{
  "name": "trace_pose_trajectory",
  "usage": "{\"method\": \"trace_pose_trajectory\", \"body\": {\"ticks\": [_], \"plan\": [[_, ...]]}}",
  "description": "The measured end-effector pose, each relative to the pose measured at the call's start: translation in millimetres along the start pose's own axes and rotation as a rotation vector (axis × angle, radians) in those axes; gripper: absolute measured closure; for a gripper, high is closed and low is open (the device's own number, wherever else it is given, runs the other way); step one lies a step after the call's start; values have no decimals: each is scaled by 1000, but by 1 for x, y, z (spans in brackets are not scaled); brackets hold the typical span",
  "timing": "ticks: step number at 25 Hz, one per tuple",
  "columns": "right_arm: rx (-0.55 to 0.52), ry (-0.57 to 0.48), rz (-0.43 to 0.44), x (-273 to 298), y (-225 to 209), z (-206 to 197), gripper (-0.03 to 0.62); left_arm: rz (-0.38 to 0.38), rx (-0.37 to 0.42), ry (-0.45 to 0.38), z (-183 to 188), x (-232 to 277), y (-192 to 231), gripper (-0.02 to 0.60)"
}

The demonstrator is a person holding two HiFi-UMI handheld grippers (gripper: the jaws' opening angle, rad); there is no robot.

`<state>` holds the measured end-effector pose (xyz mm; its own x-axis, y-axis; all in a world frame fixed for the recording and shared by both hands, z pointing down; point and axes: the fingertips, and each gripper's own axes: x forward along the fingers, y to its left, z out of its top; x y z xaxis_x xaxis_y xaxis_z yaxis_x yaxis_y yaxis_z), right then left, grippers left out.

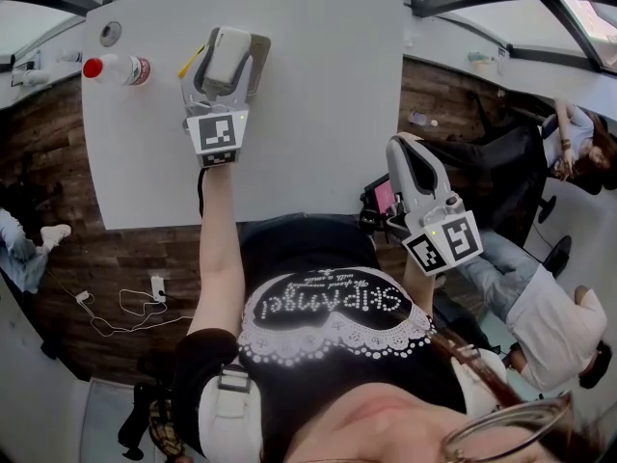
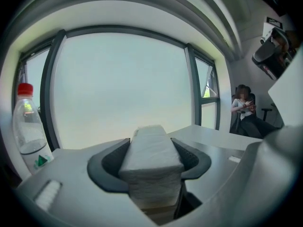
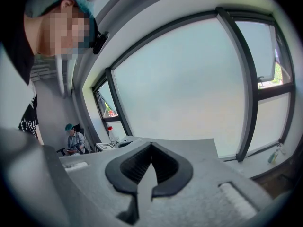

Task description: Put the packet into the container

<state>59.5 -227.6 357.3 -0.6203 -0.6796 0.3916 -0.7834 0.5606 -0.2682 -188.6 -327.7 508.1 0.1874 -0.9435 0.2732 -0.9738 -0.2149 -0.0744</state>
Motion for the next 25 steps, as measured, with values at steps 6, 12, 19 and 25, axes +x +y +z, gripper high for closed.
{"method": "trace_pose_trajectory", "body": {"ticks": [6,12,19,25], "plan": [[-3,2,10,2,4,1,592,10,64,29,-11,5,-3,310],[-3,7,12,0,5,-1,592,12,83,48,-13,7,-5,302],[1,1,12,-1,6,0,592,8,77,48,-13,6,-6,307],[-6,-11,6,-5,3,4,592,17,87,57,-13,6,-6,307]]}}
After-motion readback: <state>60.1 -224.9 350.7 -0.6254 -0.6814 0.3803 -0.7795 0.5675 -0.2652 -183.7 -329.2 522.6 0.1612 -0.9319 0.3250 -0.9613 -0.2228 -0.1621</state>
